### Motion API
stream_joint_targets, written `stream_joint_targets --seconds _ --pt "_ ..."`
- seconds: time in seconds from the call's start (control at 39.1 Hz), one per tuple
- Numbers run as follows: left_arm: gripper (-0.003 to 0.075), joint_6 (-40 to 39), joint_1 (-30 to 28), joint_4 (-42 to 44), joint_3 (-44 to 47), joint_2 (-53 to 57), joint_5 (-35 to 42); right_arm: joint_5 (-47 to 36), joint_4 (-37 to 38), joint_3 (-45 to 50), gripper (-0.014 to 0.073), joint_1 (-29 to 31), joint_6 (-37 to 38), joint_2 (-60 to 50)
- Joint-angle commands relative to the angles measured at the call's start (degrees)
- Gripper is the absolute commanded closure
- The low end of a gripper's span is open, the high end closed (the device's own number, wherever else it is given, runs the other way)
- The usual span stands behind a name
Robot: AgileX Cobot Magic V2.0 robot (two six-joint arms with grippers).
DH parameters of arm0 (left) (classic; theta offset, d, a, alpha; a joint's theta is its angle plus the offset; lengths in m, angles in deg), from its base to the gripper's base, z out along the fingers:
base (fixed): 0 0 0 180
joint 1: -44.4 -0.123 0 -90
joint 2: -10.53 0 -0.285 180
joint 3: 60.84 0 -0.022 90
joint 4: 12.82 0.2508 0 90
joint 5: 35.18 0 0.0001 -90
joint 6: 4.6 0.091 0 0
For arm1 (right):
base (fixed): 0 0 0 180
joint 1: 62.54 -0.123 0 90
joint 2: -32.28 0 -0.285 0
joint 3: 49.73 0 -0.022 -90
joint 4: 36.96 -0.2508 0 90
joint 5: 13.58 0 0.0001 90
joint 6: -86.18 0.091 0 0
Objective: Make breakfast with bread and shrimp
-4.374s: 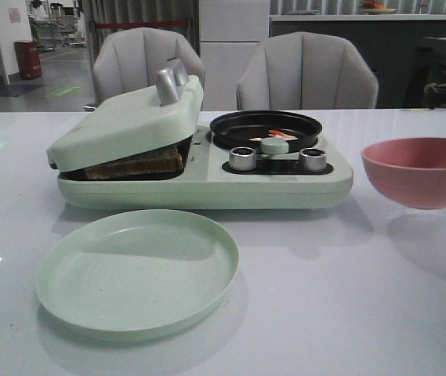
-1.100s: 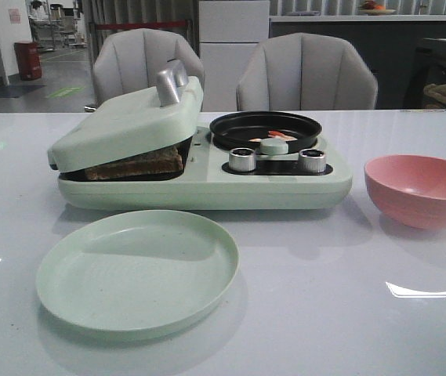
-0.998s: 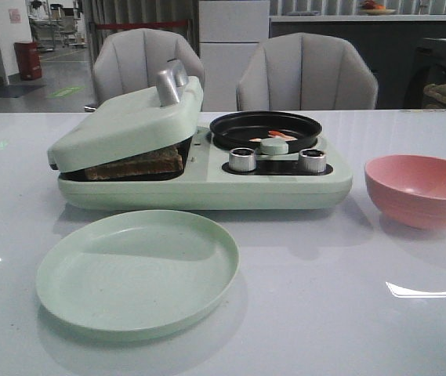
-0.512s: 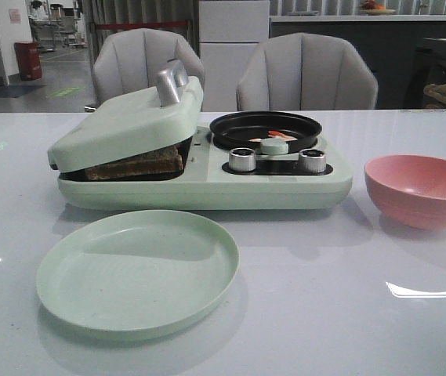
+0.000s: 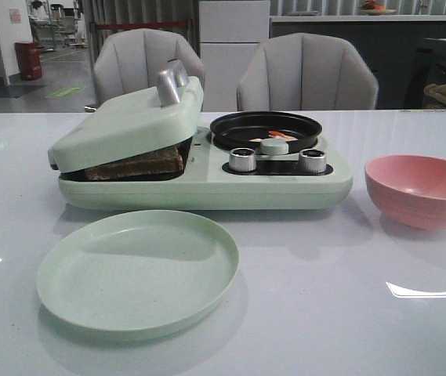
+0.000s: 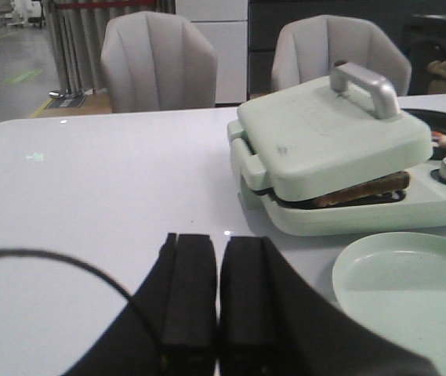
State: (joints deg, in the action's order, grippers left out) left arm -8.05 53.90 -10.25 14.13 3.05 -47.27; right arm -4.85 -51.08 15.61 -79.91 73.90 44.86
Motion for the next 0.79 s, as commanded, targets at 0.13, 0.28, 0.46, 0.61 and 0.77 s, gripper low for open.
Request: stream_joint_targets --seconds 0.13,0.28,0.46,0.61,0.77 --pt "0.0606 -0.89 -1.57 0.26 3.94 0.9 11.66 -4.87 0.07 -1.62 0.0466 0.04 -0.47 0.64" --pt "0.0606 -0.89 -1.57 0.26 3.71 0.9 11.09 -4.87 0.07 -1.62 0.0466 0.04 -0.47 0.64" --pt "0.0606 -0.89 -1.57 0.26 3.71 0.9 11.09 -4.87 0.07 -1.62 0.0466 0.04 -0.47 0.64" --pt "0.0606 -0.89 -1.57 0.26 3.71 0.9 11.09 -4.87 0.07 -1.62 0.0466 0.04 -0.47 0.64" --pt "0.0606 -0.89 -1.57 0.26 3.71 0.9 11.09 -4.87 0.07 -1.62 0.0466 0.04 -0.47 0.64"
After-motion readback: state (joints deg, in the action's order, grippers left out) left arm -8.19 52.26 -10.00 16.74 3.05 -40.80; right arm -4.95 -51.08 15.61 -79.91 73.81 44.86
